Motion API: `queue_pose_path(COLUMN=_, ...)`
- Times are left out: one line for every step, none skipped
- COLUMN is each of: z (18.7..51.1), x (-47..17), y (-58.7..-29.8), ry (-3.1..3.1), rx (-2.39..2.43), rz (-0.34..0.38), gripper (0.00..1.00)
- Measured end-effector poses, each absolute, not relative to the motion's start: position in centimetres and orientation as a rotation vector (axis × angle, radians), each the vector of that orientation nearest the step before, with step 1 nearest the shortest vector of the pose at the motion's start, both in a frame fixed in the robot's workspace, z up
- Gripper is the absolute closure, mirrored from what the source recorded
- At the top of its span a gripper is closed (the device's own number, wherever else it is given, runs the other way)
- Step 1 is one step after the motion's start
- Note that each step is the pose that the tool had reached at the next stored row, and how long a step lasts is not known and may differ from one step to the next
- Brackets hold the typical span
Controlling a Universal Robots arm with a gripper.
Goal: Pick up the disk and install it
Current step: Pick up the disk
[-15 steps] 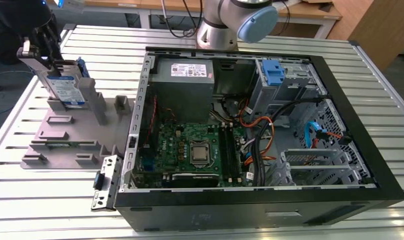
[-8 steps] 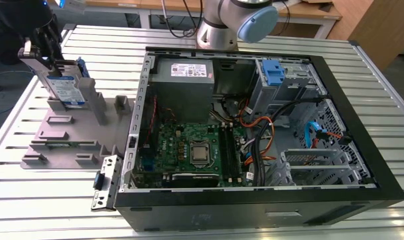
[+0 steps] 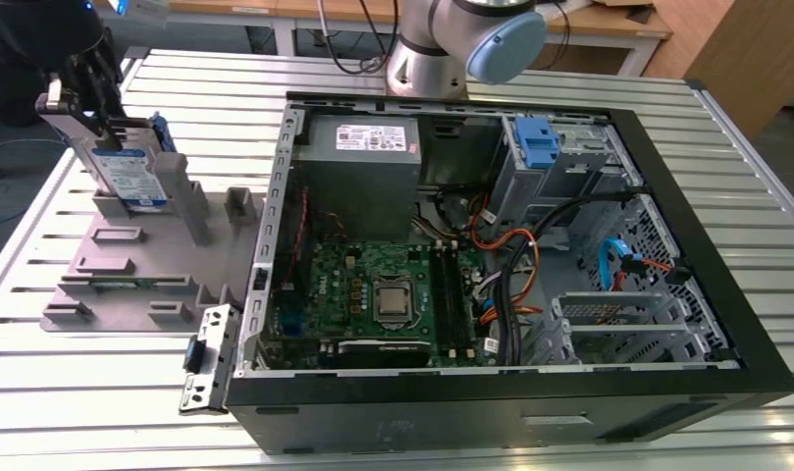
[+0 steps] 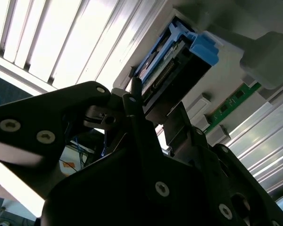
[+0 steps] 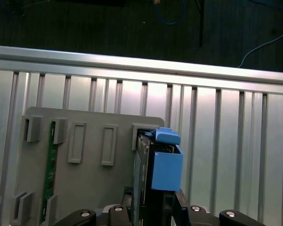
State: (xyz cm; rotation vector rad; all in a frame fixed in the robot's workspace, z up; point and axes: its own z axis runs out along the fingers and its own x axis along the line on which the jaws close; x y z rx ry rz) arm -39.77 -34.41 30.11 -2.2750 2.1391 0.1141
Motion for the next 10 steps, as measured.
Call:
queue_pose_path(z=30.11, x=-39.77, y=-34.45, ry=2.139, rx=-2.275, rz=0.114, gripper=0.55)
queue_pose_path(z=30.11, x=-39.76, y=-34.47, ry=2.139, rx=-2.275, rz=0.114, gripper=0.55)
queue_pose_path(z=30.11, x=-39.76, y=-34.47, ry=2.139, rx=-2.275, rz=0.114, gripper=0.55)
queue_pose_path(z=30.11, x=-39.75, y=-34.48, ry=2.139, rx=-2.275, rz=0.114, gripper=0.55)
queue_pose_path(z=30.11, x=-39.75, y=-34.49, ry=2.139, rx=-2.275, rz=0.114, gripper=0.55)
queue_pose_path(z=30.11, x=-39.75, y=-34.49, ry=2.139, rx=-2.275, rz=0.114, gripper=0.55)
queue_pose_path(z=30.11, x=-39.75, y=-34.49, ry=2.139, rx=-2.275, rz=0.114, gripper=0.55)
queue_pose_path(z=30.11, x=-39.75, y=-34.5, ry=2.139, rx=-2.275, rz=0.114, gripper=0.55)
queue_pose_path(z=30.11, x=-39.75, y=-34.5, ry=2.139, rx=-2.275, rz=0.114, gripper=0.55)
queue_pose_path(z=30.11, x=-39.75, y=-34.5, ry=2.139, rx=-2.275, rz=0.114, gripper=0.55)
